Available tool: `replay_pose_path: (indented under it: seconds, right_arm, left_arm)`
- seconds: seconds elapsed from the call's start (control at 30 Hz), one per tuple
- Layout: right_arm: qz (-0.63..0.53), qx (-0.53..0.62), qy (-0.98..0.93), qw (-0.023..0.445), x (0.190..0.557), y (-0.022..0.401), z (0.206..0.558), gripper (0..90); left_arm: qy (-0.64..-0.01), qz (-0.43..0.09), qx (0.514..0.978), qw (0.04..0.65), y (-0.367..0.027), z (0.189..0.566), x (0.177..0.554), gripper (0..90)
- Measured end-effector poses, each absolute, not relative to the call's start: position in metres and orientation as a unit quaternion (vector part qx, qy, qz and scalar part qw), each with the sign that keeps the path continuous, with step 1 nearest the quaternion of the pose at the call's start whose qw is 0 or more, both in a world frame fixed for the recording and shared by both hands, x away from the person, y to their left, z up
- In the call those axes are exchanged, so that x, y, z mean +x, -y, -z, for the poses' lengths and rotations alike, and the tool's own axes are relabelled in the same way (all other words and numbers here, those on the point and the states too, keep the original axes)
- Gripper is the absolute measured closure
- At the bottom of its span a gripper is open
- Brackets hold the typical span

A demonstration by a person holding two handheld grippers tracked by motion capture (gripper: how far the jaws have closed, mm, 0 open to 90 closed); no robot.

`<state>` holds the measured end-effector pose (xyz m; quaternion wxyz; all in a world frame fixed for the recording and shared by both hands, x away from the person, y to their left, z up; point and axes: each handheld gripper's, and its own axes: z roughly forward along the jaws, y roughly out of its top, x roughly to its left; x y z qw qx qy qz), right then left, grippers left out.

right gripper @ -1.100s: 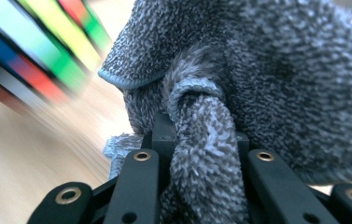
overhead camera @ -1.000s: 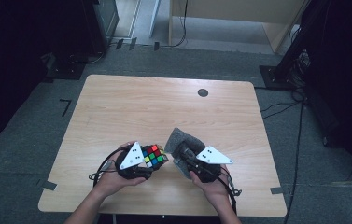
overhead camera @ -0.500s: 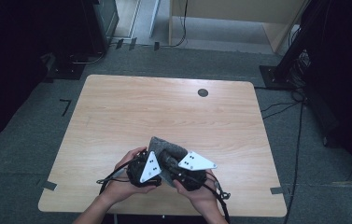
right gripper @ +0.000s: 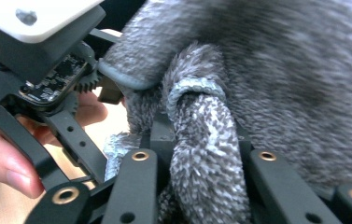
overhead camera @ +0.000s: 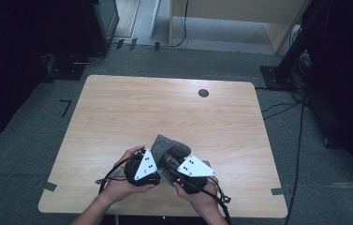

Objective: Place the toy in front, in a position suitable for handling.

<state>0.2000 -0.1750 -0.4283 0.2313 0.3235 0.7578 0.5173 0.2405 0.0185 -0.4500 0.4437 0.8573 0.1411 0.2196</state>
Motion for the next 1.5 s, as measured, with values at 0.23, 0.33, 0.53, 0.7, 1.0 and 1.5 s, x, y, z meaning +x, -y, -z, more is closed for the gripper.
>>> replay_pose_path:
  seconds: [0.23, 0.33, 0.53, 0.7, 1.0, 1.5]
  right_arm:
    - [-0.599, 0.389, -0.676, 0.183, 0.210, 0.218, 0.416, 74.5]
    - [-0.609, 0.368, -0.686, 0.153, 0.211, 0.211, 0.419, 74.1]
    - [-0.552, 0.414, -0.702, 0.176, 0.221, 0.215, 0.439, 74.3]
    - [-0.603, 0.405, -0.668, 0.159, 0.214, 0.221, 0.425, 74.1]
    - [-0.578, 0.412, -0.683, 0.170, 0.215, 0.215, 0.433, 74.0]
    - [-0.562, 0.417, -0.682, 0.211, 0.208, 0.212, 0.429, 75.2]
  left_arm:
    - [-0.121, -0.167, 0.815, 0.542, -0.034, 0.447, 0.243, 34.3]
    - [-0.111, -0.168, 0.808, 0.554, -0.033, 0.446, 0.240, 34.3]
    - [-0.123, -0.155, 0.782, 0.591, -0.047, 0.438, 0.243, 34.3]
    - [-0.126, -0.163, 0.793, 0.574, -0.046, 0.442, 0.245, 34.3]
    - [-0.120, -0.145, 0.773, 0.606, -0.050, 0.436, 0.241, 34.3]
    - [-0.119, -0.138, 0.763, 0.620, -0.053, 0.432, 0.241, 34.3]
